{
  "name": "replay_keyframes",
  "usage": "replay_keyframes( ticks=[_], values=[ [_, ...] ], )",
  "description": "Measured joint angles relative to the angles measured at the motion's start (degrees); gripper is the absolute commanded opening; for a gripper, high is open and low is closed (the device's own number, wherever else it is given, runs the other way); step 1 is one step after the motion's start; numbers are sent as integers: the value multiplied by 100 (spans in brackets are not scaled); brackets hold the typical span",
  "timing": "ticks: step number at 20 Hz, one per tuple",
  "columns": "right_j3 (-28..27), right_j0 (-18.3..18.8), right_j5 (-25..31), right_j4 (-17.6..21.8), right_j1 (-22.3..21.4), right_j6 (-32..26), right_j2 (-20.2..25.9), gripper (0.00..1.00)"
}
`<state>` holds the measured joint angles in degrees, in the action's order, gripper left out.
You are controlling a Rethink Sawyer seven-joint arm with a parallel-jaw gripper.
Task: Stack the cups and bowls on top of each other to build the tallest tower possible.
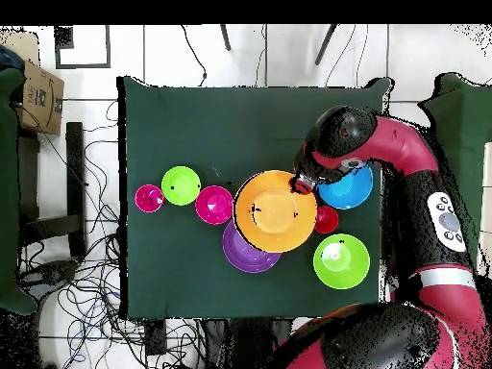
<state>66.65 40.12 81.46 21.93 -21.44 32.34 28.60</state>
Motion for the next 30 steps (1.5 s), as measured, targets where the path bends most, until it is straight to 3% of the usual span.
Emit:
replay_keyframes(
  ticks=[14, 30],
  values=[
    [-1, -3, 11, -74, 234, 0, -80, 0],
    [-41, -10, 6, -78, 218, 0, -105, 0]
  ],
)
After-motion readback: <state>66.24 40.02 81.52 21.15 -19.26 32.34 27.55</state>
